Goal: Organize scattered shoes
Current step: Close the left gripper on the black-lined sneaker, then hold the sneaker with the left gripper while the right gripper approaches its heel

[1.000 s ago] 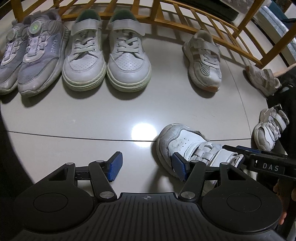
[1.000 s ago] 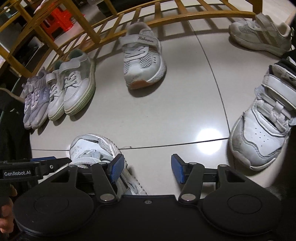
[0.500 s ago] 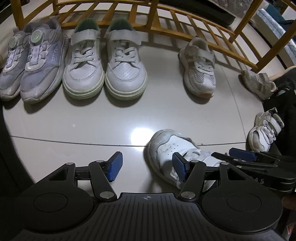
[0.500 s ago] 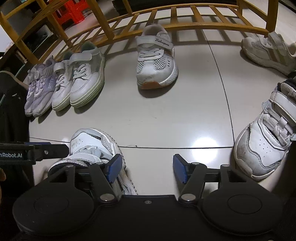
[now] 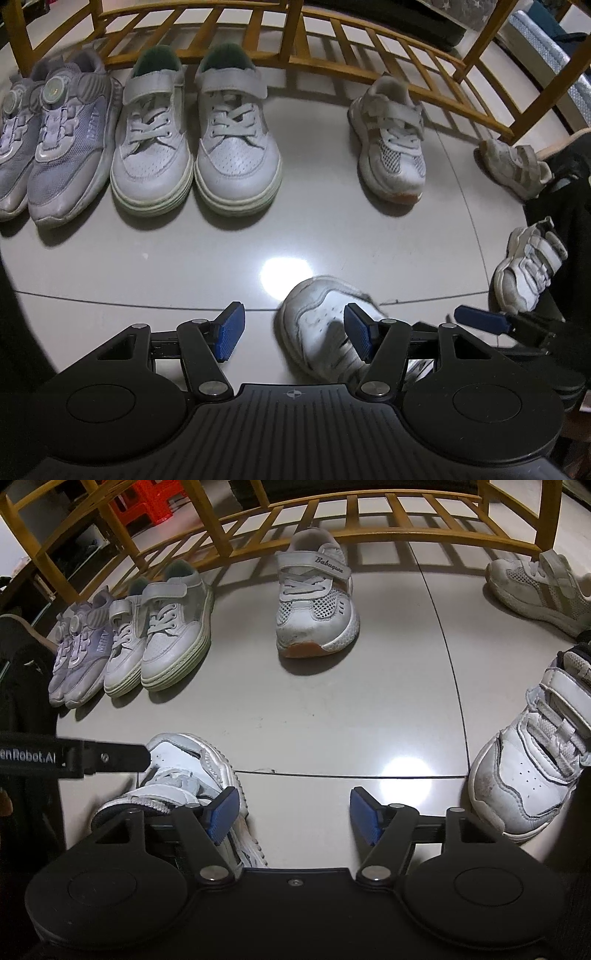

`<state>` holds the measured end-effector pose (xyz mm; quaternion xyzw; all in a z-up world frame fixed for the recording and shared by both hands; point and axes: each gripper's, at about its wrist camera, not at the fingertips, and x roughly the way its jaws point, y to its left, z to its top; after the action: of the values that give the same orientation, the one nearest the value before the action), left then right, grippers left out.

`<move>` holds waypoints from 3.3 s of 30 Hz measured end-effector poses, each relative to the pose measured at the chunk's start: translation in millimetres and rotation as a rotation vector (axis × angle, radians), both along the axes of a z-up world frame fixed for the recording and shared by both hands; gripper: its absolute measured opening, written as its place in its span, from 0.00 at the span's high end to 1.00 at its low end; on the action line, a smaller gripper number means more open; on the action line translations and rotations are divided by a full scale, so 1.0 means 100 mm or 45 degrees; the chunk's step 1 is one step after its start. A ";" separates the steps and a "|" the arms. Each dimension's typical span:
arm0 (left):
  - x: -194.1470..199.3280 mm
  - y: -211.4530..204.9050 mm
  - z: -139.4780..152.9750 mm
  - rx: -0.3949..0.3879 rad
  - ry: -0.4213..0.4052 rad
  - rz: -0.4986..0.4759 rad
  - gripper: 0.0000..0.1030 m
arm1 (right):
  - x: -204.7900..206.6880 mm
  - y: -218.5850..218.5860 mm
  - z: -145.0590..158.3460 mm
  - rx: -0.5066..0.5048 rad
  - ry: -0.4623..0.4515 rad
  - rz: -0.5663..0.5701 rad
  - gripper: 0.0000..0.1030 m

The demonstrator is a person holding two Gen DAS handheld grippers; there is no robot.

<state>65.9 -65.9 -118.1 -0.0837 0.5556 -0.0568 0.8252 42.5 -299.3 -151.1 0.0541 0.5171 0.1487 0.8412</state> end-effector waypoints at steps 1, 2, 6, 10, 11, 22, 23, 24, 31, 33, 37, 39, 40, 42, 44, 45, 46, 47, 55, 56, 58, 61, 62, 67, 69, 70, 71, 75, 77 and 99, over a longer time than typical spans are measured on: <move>0.02 -0.01 -0.01 -0.002 0.007 0.005 0.40 | 0.00 0.00 0.00 -0.001 -0.001 0.001 0.32; 0.04 -0.02 -0.02 -0.004 0.015 0.010 0.40 | 0.00 0.01 0.00 -0.001 -0.002 0.002 0.32; 0.09 -0.06 -0.06 0.010 0.039 0.014 0.40 | -0.01 0.01 0.00 0.001 -0.001 0.003 0.31; 0.14 -0.10 -0.11 0.024 0.048 0.016 0.40 | -0.01 0.02 0.00 0.003 -0.003 0.008 0.31; 0.14 -0.10 -0.12 0.028 0.049 0.014 0.40 | -0.01 0.02 0.00 0.002 -0.004 0.009 0.31; 0.14 -0.07 -0.13 0.004 0.036 0.016 0.47 | -0.01 0.02 0.00 -0.004 -0.012 0.001 0.27; 0.13 -0.07 -0.13 0.000 0.031 0.014 0.47 | 0.00 0.02 0.00 -0.003 -0.013 -0.001 0.26; 0.12 -0.08 -0.13 -0.003 0.027 0.011 0.50 | 0.00 0.02 0.01 -0.001 -0.014 -0.003 0.26; 0.08 -0.07 -0.11 -0.002 0.021 0.007 0.57 | 0.01 0.00 0.02 0.015 -0.023 -0.013 0.22; 0.06 -0.05 -0.11 0.000 0.022 0.011 0.57 | 0.01 -0.01 0.02 0.025 -0.022 -0.023 0.22; 0.03 -0.01 -0.10 -0.003 0.026 0.021 0.59 | 0.03 -0.04 0.03 0.037 -0.022 -0.038 0.21; 0.03 -0.01 -0.10 0.001 0.026 0.025 0.59 | 0.03 -0.05 0.03 0.040 -0.022 -0.036 0.21; 0.02 -0.01 -0.10 0.004 0.025 0.024 0.59 | 0.04 -0.05 0.03 0.042 -0.023 -0.035 0.21; 0.02 -0.02 -0.10 0.015 0.019 0.018 0.59 | 0.04 -0.05 0.03 0.044 -0.024 -0.033 0.21; 0.01 -0.01 -0.10 0.014 0.019 0.020 0.59 | 0.04 -0.05 0.03 0.047 -0.025 -0.034 0.21; 0.01 -0.01 -0.10 0.011 0.020 0.023 0.60 | 0.05 -0.06 0.03 0.049 -0.024 -0.037 0.21; 0.01 0.00 -0.10 0.008 0.021 0.026 0.60 | 0.05 -0.06 0.04 0.051 -0.024 -0.040 0.21; 0.01 0.00 -0.11 0.006 0.022 0.028 0.60 | 0.05 -0.07 0.04 0.054 -0.025 -0.041 0.21; -0.05 -0.01 -0.10 0.028 0.012 0.043 0.62 | 0.06 -0.09 0.06 0.068 -0.032 -0.044 0.20; -0.06 -0.01 -0.09 0.030 0.013 0.050 0.62 | 0.06 -0.09 0.06 0.069 -0.033 -0.046 0.20; -0.06 0.00 -0.09 0.030 0.016 0.060 0.63 | 0.06 -0.10 0.06 0.070 -0.035 -0.049 0.20; -0.09 0.02 -0.09 0.032 0.016 0.072 0.64 | 0.07 -0.11 0.07 0.070 -0.038 -0.053 0.20; -0.10 0.02 -0.09 0.034 0.014 0.071 0.64 | 0.07 -0.11 0.07 0.070 -0.041 -0.056 0.20; -0.10 0.03 -0.09 0.040 0.012 0.065 0.65 | 0.08 -0.15 0.08 0.070 -0.049 -0.074 0.20; -0.10 0.03 -0.09 0.040 0.010 0.067 0.65 | 0.09 -0.16 0.08 0.073 -0.051 -0.083 0.20; -0.10 0.03 -0.09 0.042 0.008 0.067 0.65 | 0.09 -0.17 0.08 0.075 -0.052 -0.087 0.20; -0.10 0.03 -0.09 0.043 0.007 0.066 0.65 | 0.09 -0.18 0.09 0.077 -0.053 -0.090 0.20; -0.13 0.00 -0.08 0.045 0.007 0.073 0.65 | 0.09 -0.19 0.09 0.084 -0.059 -0.092 0.20; -0.14 0.01 -0.08 0.051 0.004 0.069 0.63 | 0.09 -0.20 0.10 0.089 -0.061 -0.091 0.20; -0.04 0.06 -0.10 0.075 -0.022 0.067 0.53 | 0.03 -0.16 0.19 0.144 -0.075 0.006 0.20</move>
<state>61.8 -59.7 -128.6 -0.0737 0.5475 -0.0194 0.8333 45.8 -315.1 -132.2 0.0961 0.4831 0.1813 0.8512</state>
